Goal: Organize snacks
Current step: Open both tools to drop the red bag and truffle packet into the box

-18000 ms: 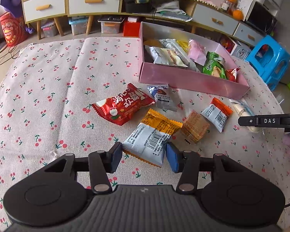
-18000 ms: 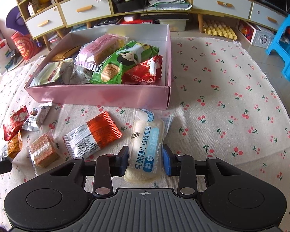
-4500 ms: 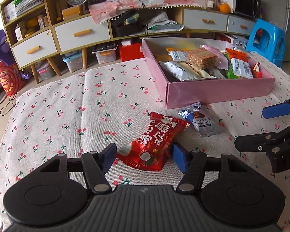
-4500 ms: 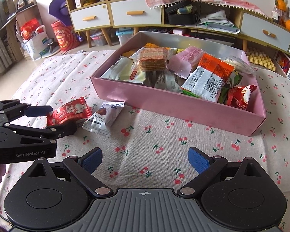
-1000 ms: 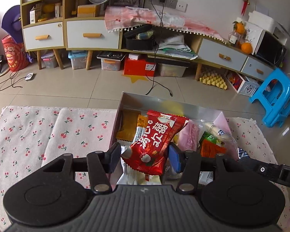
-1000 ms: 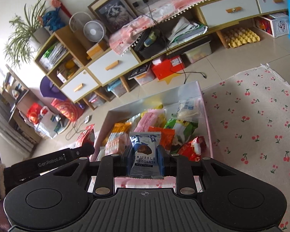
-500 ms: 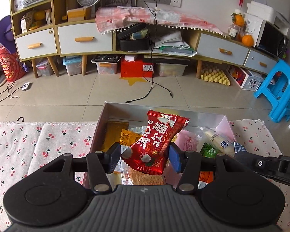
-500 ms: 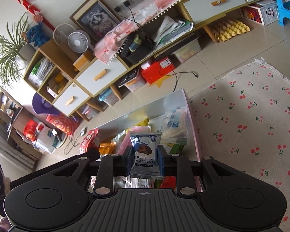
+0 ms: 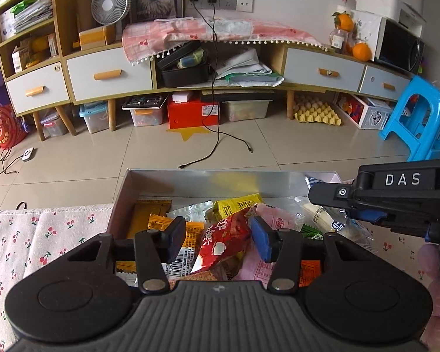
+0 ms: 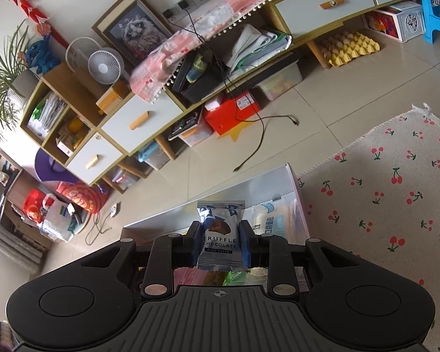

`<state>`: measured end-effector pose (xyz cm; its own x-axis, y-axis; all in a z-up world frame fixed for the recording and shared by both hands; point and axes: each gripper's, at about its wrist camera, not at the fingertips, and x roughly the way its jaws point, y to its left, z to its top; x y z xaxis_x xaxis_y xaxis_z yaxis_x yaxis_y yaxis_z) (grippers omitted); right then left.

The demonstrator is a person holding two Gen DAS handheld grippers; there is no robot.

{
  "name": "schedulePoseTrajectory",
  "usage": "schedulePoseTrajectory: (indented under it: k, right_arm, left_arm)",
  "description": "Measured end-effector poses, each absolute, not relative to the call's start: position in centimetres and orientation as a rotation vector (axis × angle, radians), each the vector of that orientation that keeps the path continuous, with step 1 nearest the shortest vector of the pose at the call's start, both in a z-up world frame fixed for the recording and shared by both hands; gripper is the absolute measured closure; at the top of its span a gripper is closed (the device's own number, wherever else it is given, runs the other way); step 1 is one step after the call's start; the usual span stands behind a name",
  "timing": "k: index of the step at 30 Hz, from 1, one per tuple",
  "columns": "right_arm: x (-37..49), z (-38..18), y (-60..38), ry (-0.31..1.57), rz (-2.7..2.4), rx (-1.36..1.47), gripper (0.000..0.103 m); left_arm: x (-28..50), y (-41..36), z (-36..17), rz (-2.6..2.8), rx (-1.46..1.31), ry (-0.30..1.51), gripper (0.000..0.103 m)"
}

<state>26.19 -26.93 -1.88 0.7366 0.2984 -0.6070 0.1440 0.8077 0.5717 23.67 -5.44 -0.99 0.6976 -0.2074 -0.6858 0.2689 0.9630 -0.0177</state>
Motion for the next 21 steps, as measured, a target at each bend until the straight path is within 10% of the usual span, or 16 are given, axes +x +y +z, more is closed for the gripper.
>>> schedulePoseTrajectory:
  k: [4, 21]
  right_arm:
    - [26.0, -1.9, -27.0, 0.746, 0.077, 0.624, 0.044]
    - [20.9, 0.1, -28.8, 0.761, 0.004, 0.63, 0.024]
  left_arm:
    - [23.3, -5.8, -1.2, -0.256, 0.119, 0.728, 0.031]
    - [20.0, -3.5, 1.5, -0.219, 0.067, 0.749, 0.009]
